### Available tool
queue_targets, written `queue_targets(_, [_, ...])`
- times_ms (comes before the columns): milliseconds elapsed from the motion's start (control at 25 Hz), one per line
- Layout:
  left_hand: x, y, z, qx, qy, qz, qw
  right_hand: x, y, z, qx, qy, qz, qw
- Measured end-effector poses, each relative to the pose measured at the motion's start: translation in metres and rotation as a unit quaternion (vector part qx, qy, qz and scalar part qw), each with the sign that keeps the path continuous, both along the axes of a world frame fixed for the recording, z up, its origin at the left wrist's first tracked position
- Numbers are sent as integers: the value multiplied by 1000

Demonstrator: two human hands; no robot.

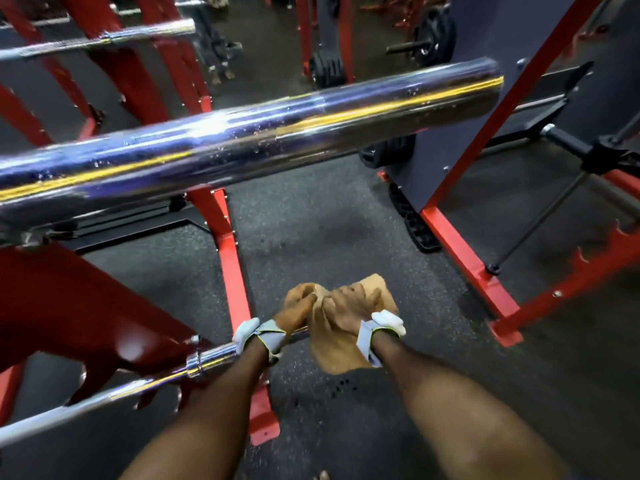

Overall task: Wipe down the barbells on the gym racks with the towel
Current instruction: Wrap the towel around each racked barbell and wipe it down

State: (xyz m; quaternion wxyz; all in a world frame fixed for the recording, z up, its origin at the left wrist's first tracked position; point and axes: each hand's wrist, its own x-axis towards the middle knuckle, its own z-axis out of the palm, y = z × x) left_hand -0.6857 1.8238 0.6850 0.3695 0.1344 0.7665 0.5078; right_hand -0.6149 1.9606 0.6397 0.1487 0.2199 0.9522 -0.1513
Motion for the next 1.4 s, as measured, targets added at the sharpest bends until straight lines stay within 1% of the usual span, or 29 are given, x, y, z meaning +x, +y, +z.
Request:
queue_targets(40, [-6,-6,-10,-28,33,-13,999,4,2,-2,25,16,30,999])
queue_targets(80, [-11,-14,-23,-61,72,-26,995,5,6,-3,51,50,64,995])
queue_targets(160, [-16,-27,-37,-127,131,-42,982,9,22,-2,117,120,123,978])
queue_targets(240, [-16,-36,-41,-163,145,-24,976,7,38,-6,171,127,142,967])
queue_targets(280, [-14,-38,-41,-162,151,-22,975,6,41,-8,165,134,106,971])
queue_targets(360, [-7,-43,-46,-166,167,-18,972,3,18,-19,136,130,39,981])
queue_targets(400, [-5,-43,-46,-176,174,-22,969,-2,1,-21,138,161,31,977])
queue_targets(440, [-3,-43,-45,-189,177,-26,966,-5,-13,-21,122,162,46,978])
queue_targets(520, [-1,-43,-41,-199,184,-27,962,-3,-16,-20,133,174,124,968])
queue_targets(600, [0,-43,-38,-180,180,-18,967,1,10,-15,139,140,176,964])
queue_targets(640, [2,-43,-36,-171,178,-11,969,1,26,-17,152,132,167,965])
queue_targets(680, [2,-43,-37,-168,177,-2,970,1,34,-17,164,129,137,968])
queue_targets(760, [5,-41,-36,-192,192,1,962,-4,20,-18,178,117,62,975])
queue_targets(800, [6,-39,-37,-214,205,-1,955,-10,4,-19,167,112,51,978])
queue_targets(840, [6,-37,-39,-230,216,-1,949,-12,-10,-23,162,122,59,977])
queue_targets(880, [6,-35,-38,-239,223,-3,945,-10,-15,-24,168,151,82,971])
queue_targets(960, [7,-33,-36,-237,228,-4,944,3,2,-23,161,175,170,956])
queue_targets(1000, [8,-35,-37,-229,225,1,947,9,20,-22,139,162,193,958])
queue_targets(1040, [9,-37,-38,-220,221,9,950,13,36,-21,129,142,190,963])
queue_targets(1080, [8,-39,-40,-208,218,17,953,14,49,-21,125,128,158,971])
queue_targets(1160, [7,-41,-44,-200,227,16,953,10,48,-24,143,131,52,980])
queue_targets(1200, [7,-41,-46,-209,232,12,950,3,33,-25,160,145,17,976])
queue_targets(1240, [7,-40,-47,-223,237,9,945,-2,14,-28,170,167,4,971])
queue_targets(1280, [7,-37,-46,-241,243,5,940,-2,-1,-30,181,203,15,962])
queue_targets(1320, [8,-35,-46,-254,247,7,935,4,-8,-32,189,228,55,953])
queue_targets(1400, [9,-34,-47,-259,252,9,933,23,6,-35,186,232,169,940])
